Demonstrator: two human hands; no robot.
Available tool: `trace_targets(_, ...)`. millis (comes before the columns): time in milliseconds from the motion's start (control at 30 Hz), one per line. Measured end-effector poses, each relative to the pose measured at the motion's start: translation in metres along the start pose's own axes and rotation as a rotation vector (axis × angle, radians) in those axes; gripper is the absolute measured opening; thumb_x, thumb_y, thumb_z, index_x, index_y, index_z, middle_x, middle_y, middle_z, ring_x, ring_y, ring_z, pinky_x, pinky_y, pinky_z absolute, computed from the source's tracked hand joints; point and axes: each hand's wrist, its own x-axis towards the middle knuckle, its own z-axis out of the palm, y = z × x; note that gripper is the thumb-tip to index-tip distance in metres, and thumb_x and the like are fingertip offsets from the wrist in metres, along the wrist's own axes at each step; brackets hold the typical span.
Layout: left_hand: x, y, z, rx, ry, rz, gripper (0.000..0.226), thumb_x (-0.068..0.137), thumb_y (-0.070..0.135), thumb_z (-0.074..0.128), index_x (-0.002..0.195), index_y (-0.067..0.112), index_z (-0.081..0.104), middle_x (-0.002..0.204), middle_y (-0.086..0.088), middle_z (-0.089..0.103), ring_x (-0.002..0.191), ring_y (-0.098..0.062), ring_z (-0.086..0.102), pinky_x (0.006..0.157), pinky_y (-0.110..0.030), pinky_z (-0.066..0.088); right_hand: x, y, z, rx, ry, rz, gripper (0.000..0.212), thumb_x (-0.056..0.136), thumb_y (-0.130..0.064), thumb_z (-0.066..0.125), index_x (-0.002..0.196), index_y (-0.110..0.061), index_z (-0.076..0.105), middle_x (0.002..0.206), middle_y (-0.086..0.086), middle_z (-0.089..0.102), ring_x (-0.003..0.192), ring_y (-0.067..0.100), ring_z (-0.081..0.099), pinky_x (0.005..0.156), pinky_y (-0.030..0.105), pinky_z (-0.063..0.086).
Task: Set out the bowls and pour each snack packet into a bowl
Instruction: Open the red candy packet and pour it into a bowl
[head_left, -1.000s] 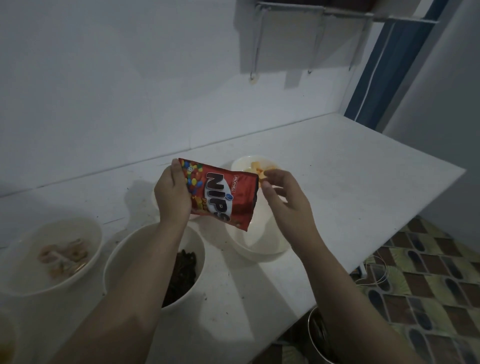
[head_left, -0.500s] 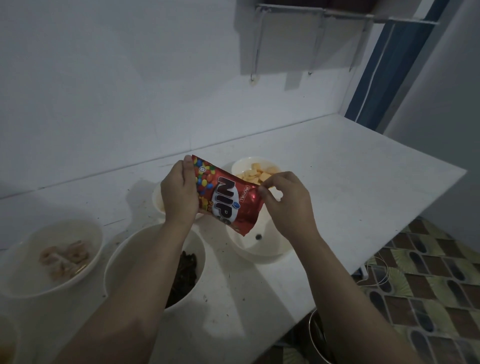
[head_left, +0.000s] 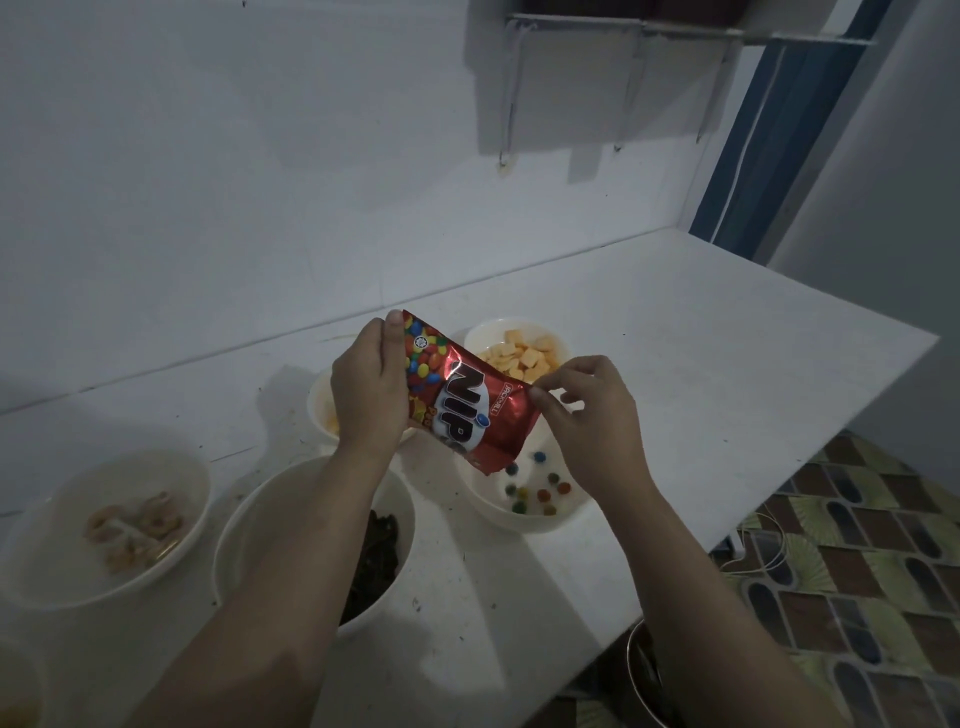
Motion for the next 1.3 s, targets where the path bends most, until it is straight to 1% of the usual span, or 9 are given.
trace_targets(133,0.001,0.001,0.000,0.018,-0.007,0.027,0.046,0.098,0.053,0.031,0.091,0.015,0.055,0.082,0.002,0.063,0.083,-0.014,0.066,0.076,-0.029,0.057,-0.001,0.002,0.000,-0.030,0.007,0.009,0.008,0.090,-0.026,0.069,0.095,-0.021,0.073,0.117,-0.009,0.047,0.087,0.007,0.056,0.066,0.005,0.036)
trace_targets(300,0.001,0.003,-0.001,0.027,-0.014,0.058,0.051,0.093,0.058,0.028,0.088,0.016,0.054,0.075,0.008,0.059,0.076,-0.008,0.064,0.070,-0.024,0.055,-0.002,0.002,0.001,-0.071,-0.007,-0.007,0.003,0.092,-0.024,0.065,0.089,-0.024,0.068,0.108,-0.014,0.048,0.080,0.000,0.052,0.065,0.003,0.033)
trace_targets(500,0.002,0.003,-0.001,0.045,-0.020,0.112,0.046,0.097,0.056,0.030,0.084,0.017,0.052,0.073,0.007,0.059,0.075,-0.011,0.066,0.067,-0.027,0.056,-0.006,0.005,0.000,-0.070,-0.014,-0.046,0.006,0.094,-0.018,0.062,0.091,-0.020,0.067,0.092,-0.013,0.058,0.077,0.000,0.053,0.069,0.010,0.041)
trace_targets(633,0.002,0.005,0.001,0.050,-0.023,0.145,0.044,0.097,0.056,0.031,0.082,0.019,0.049,0.072,0.007,0.057,0.076,-0.014,0.066,0.067,-0.027,0.055,-0.009,0.006,0.002,-0.065,0.024,-0.045,0.009,0.094,-0.016,0.061,0.094,-0.017,0.069,0.088,-0.014,0.058,0.086,0.008,0.055,0.077,0.024,0.049)
trace_targets(767,0.003,0.009,0.000,0.047,-0.027,0.163,0.046,0.092,0.061,0.028,0.082,0.021,0.048,0.071,0.009,0.056,0.075,-0.013,0.065,0.067,-0.024,0.054,-0.009,0.006,0.001,-0.057,0.033,-0.061,0.008,0.094,-0.016,0.062,0.093,-0.017,0.070,0.086,-0.013,0.059,0.085,0.010,0.056,0.076,0.025,0.048)
trace_targets(967,0.004,0.011,0.002,0.069,-0.018,0.187,0.047,0.090,0.061,0.026,0.083,0.020,0.048,0.068,0.016,0.052,0.069,-0.004,0.059,0.062,-0.015,0.046,-0.009,0.005,-0.002,-0.061,0.047,-0.078,0.007,0.093,-0.015,0.063,0.093,-0.016,0.070,0.086,-0.014,0.059,0.085,0.010,0.056,0.076,0.026,0.049)
trace_targets(1033,0.004,0.011,0.003,0.060,-0.019,0.194,0.048,0.089,0.062,0.026,0.085,0.020,0.049,0.071,0.014,0.054,0.071,-0.004,0.060,0.064,-0.017,0.049,-0.009,0.005,-0.003,-0.052,0.061,-0.084,0.007,0.093,-0.015,0.063,0.092,-0.016,0.070,0.087,-0.013,0.059,0.085,0.010,0.056,0.074,0.024,0.048)
trace_targets(1200,0.007,0.007,0.002,0.082,0.000,0.205,0.047,0.094,0.061,0.028,0.084,0.020,0.049,0.069,0.015,0.053,0.069,-0.003,0.060,0.064,-0.018,0.050,-0.015,0.004,0.005,-0.079,0.090,-0.063,0.008,0.094,-0.016,0.061,0.093,-0.017,0.069,0.089,-0.014,0.057,0.075,0.000,0.052,0.067,0.006,0.037)
trace_targets(1300,0.005,0.006,0.003,0.098,-0.008,0.224,0.046,0.096,0.059,0.029,0.082,0.020,0.049,0.067,0.017,0.051,0.067,-0.002,0.058,0.063,-0.017,0.049,-0.020,0.008,0.008,-0.081,0.120,-0.068,0.009,0.095,-0.017,0.060,0.093,-0.016,0.070,0.090,-0.015,0.057,0.077,0.001,0.052,0.067,0.007,0.037)
